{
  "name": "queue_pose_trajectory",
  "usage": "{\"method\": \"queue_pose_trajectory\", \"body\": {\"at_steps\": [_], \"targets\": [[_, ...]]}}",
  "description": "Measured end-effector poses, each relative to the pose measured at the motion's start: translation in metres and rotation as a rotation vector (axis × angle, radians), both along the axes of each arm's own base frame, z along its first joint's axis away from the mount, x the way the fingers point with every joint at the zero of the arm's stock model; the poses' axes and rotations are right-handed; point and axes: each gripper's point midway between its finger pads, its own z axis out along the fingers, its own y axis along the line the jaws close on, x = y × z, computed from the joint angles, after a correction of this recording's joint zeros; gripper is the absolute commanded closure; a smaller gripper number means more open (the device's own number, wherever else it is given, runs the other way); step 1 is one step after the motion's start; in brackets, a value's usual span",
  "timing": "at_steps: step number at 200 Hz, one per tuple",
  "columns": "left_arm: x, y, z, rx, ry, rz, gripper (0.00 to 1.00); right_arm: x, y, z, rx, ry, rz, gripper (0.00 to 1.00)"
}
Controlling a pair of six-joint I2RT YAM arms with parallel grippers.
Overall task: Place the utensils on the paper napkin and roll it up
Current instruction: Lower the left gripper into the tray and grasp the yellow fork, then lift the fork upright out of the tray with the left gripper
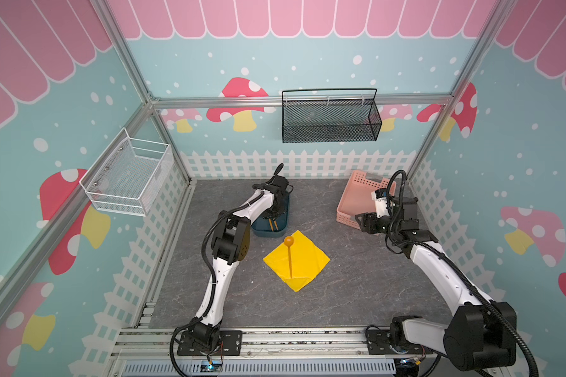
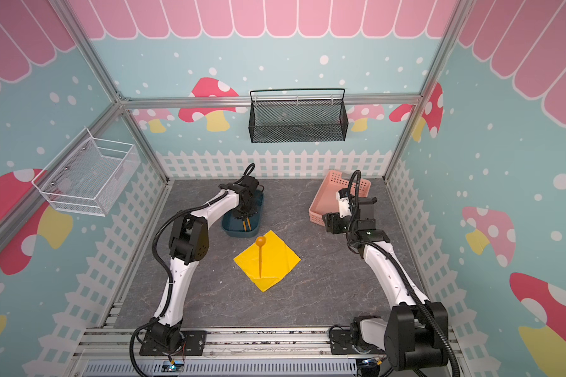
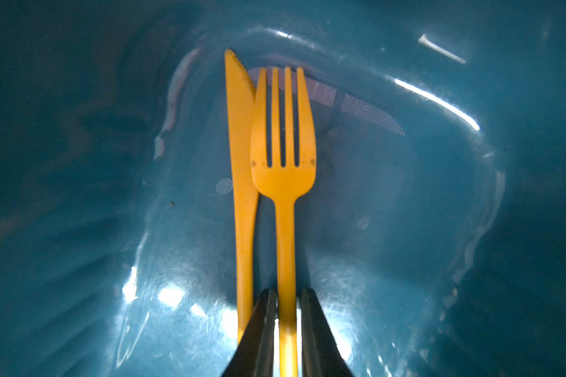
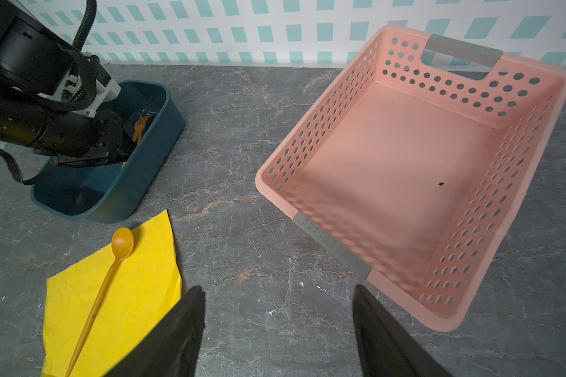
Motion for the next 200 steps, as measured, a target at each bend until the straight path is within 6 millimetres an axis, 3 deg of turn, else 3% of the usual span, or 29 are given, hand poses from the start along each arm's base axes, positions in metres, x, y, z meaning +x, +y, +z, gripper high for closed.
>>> {"method": "queue_pose_trajectory", "body": {"at_steps": [58,142,167,200], "targets": [[0.0,0.001,0.0,0.0,0.0,-0.001,0.91,0.0,0.0,0.0,0.0,0.0,0.0,0.27],[-0.004,0.0,0.009,-0.005,0.005,-0.067,0.92,0.0,-0.001,0.0,0.0,0.0,-0.005,0.27],[-0.01,0.0,0.027,-0.017,-0.014,-0.095,0.94,0.0,0.001,0.001,0.013,0.003,-0.002,0.27],[-0.018,0.002,0.078,-0.044,-0.108,-0.136,0.94,-0.002,0.005,0.002,0.057,0.015,-0.003,0.22]]}}
